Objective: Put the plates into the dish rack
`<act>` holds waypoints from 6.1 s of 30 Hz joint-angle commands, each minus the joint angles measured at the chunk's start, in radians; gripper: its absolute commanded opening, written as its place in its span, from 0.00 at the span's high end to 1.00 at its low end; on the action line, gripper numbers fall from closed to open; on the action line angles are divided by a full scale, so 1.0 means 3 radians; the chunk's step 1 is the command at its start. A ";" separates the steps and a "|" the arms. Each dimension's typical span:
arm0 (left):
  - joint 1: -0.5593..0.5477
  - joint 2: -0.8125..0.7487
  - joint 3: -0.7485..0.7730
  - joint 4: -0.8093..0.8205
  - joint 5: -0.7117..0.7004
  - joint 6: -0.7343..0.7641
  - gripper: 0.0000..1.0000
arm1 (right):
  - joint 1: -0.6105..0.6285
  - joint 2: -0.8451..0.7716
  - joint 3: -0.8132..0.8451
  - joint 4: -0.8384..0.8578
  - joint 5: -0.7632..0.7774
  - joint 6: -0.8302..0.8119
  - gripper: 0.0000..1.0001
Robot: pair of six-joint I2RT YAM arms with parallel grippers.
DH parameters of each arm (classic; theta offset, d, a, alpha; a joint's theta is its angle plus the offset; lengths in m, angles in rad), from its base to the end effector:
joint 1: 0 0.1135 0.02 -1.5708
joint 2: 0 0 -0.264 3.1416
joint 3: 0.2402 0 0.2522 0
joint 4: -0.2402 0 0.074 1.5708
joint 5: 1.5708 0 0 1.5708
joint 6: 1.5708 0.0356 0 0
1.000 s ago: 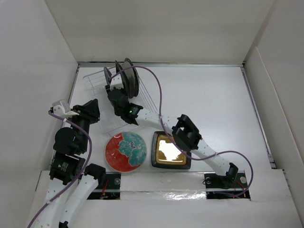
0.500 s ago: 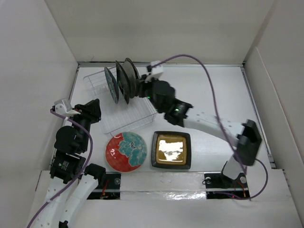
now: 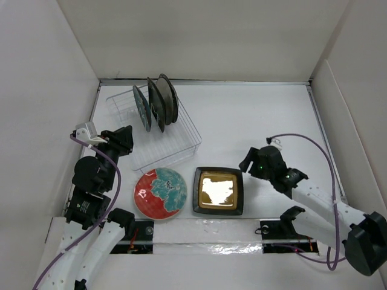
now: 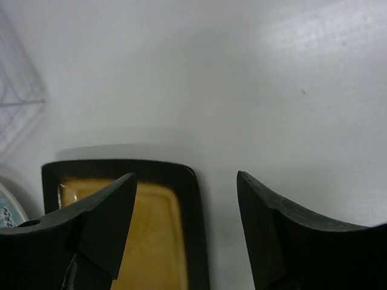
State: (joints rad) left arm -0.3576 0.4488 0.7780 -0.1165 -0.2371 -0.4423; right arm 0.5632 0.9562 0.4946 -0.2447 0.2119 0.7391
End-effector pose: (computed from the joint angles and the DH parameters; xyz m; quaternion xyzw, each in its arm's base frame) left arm 0.0973 -0.0274 0.3869 -0.1184 0.6192 -0.2325 0.7407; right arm 0.1702 0.0986 0.2032 0.1234 0.8956 0.1761 0.3895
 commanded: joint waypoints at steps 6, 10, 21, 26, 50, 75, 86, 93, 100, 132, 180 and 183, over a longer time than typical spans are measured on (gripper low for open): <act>0.0011 -0.0013 -0.0006 0.0133 0.0059 0.0048 0.75 | 0.0004 -0.0344 -0.0309 -0.0569 -0.1079 0.0522 0.23; 0.0011 -0.0023 0.0004 0.0133 0.0074 0.0048 0.75 | -0.0083 -0.0462 -0.0615 -0.0483 -0.1538 0.0573 0.23; 0.0011 -0.0013 0.0014 0.0123 0.0039 0.0053 0.75 | -0.0073 0.0034 -0.1172 0.0625 -0.2051 0.0870 0.31; 0.0011 -0.0034 0.0009 0.0133 0.0008 0.0058 0.75 | -0.0073 -0.0012 -0.1239 0.0576 -0.1847 0.0952 0.55; 0.0011 -0.0090 0.0020 0.0158 -0.0002 0.0058 0.75 | 0.0316 -0.0806 0.2221 -0.0643 0.0137 -0.0561 1.00; 0.0011 -0.0208 0.0009 0.0112 -0.0498 -0.0029 0.76 | 0.0919 0.3269 0.6398 -0.0329 -0.0389 -0.1411 1.00; 0.0011 -0.0049 0.0050 0.0000 -0.0575 -0.0075 0.75 | 0.1087 0.3987 0.6907 -0.0182 0.0018 -0.1410 1.00; 0.0011 -0.0095 0.0035 0.0020 -0.0626 -0.0085 0.75 | 0.1502 0.4155 0.6788 0.0416 0.0878 -0.1737 1.00; 0.0011 -0.0136 0.0030 0.0030 -0.0682 -0.0106 0.75 | 0.1661 0.4549 0.6793 0.1219 0.1512 -0.1972 1.00; 0.0011 -0.0151 -0.0006 0.0107 -0.0539 -0.0121 0.76 | 0.1758 0.5848 0.6942 0.2570 0.2377 -0.2249 1.00; 0.0011 -0.0197 -0.0026 0.0107 -0.0452 -0.0126 0.76 | 0.1957 0.5746 0.6034 0.3274 0.2576 -0.2529 0.62; 0.0011 -0.0197 -0.0032 0.0102 -0.0442 -0.0126 0.76 | 0.1988 0.5633 0.5996 0.3036 0.2485 -0.2357 0.44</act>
State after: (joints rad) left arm -0.3576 0.3969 0.7784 -0.1310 -0.3798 -0.4805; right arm 1.1385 2.7373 2.3127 0.6338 0.9421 -0.0299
